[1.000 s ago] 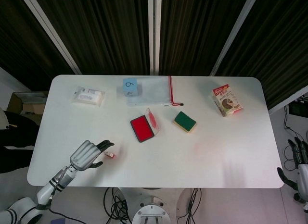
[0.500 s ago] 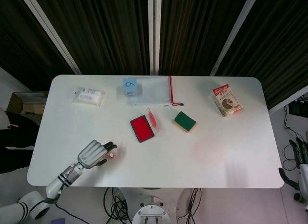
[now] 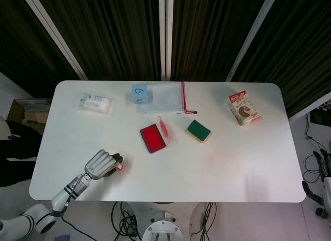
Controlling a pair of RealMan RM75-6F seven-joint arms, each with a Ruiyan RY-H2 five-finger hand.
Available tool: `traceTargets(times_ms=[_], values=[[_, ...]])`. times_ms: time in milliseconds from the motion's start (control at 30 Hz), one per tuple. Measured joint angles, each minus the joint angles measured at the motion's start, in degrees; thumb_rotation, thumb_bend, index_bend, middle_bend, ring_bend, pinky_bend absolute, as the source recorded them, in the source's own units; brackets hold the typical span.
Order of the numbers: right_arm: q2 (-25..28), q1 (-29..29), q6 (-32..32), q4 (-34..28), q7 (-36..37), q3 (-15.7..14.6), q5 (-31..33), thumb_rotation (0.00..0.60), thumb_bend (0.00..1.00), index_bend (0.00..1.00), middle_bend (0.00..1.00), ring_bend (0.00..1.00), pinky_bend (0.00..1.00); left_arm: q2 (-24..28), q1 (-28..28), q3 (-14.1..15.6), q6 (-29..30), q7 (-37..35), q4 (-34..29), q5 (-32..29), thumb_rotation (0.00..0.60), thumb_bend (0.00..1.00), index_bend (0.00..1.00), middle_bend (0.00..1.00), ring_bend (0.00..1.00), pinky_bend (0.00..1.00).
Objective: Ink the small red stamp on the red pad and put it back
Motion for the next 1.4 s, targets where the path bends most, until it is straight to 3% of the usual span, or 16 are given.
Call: traceTargets(times_ms=[567, 967, 1167, 1400], values=[[0.0, 0.0, -0.6, -0.1, -0.3, 0.0, 0.4, 0.6, 0.23, 0.0, 0.0, 0.0, 0.0, -0.9, -0.5, 0.9, 0.8, -0.7, 1.2, -1.1, 0.6, 0.35, 0.52, 0.55, 0.94, 1.0], [0.1, 0.1, -0.7, 0.0, -0.2, 0.1, 0.5, 0.6, 0.23, 0.0, 0.0, 0.0, 0.0, 0.0, -1.0, 0.4, 1.3, -5.7, -1.3, -2.9, 0.6, 0.42, 0.59, 0.61, 0.97, 1.0], [0.1, 0.1, -0.6, -0.3, -0.6, 0.1, 0.2, 0.6, 0.23, 0.0, 0.0, 0.0, 0.0, 2.6, -2.4, -1.6, 0.2, -9.3, -7.2, -5.2, 0.6, 0.44, 0.61, 0.63, 0.99, 1.0], [0.0, 0.2, -0.9, -0.8, -1.4, -0.1, 0.1, 0.6, 0.23, 0.0, 0.0, 0.0, 0.0, 4.0, -7.5, -6.6, -5.5, -10.5, -12.7, -9.0, 0.6, 0.45, 0.62, 0.64, 1.0, 1.0]])
